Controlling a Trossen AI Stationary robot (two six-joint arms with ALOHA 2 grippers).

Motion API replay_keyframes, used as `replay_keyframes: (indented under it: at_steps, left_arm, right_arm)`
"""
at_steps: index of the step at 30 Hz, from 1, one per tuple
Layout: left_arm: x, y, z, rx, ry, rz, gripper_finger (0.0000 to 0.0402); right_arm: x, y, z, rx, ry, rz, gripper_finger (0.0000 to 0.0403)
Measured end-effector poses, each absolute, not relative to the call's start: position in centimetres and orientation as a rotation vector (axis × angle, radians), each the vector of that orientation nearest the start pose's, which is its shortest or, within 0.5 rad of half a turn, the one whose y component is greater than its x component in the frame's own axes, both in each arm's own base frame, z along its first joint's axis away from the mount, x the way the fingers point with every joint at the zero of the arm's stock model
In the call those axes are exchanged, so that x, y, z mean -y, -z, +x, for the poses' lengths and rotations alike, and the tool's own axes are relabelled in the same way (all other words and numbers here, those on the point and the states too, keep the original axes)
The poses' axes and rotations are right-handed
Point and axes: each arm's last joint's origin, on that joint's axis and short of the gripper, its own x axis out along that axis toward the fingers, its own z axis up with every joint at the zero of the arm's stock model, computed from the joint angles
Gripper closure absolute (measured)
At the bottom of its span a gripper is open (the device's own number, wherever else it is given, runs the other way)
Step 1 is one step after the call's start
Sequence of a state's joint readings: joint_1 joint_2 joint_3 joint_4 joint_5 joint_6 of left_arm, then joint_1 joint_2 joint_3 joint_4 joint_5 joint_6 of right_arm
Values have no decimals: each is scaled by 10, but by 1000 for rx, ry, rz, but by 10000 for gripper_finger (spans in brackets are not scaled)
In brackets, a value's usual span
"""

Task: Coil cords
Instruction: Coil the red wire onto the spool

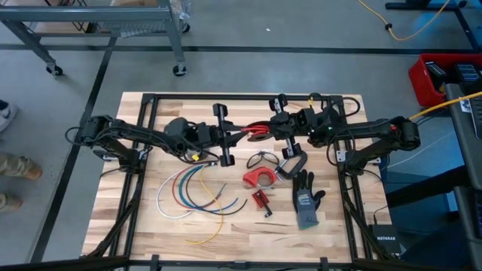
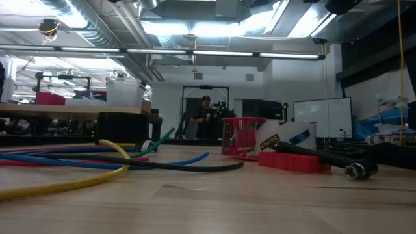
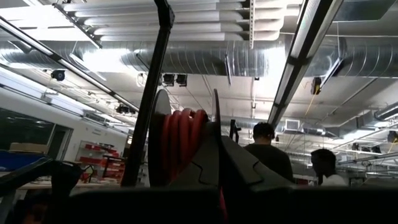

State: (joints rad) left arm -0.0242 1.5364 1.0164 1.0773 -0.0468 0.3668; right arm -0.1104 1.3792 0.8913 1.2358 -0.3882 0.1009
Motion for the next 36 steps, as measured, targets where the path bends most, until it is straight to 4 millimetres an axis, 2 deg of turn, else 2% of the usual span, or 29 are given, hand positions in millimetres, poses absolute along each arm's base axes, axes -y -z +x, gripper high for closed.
replay_keyframes:
  at_steps: [8, 13, 21, 30, 36]
  left_arm:
    - [7, -349, 335, 551, -123, 338, 331]
    - [7, -349, 335, 552, -125, 345, 319]
    - [7, -349, 335, 548, -122, 342, 348]
    - [7, -349, 335, 548, -122, 346, 397]
    - [7, -350, 335, 554, -132, 336, 400]
  right_arm:
    - [21, -363, 285, 683, -299, -82, 402]
    - [21, -360, 288, 675, -298, -77, 402]
    - [22, -350, 297, 643, -298, -65, 402]
    - [22, -350, 297, 653, -298, -69, 401]
    - [23, -351, 297, 656, -282, -59, 363]
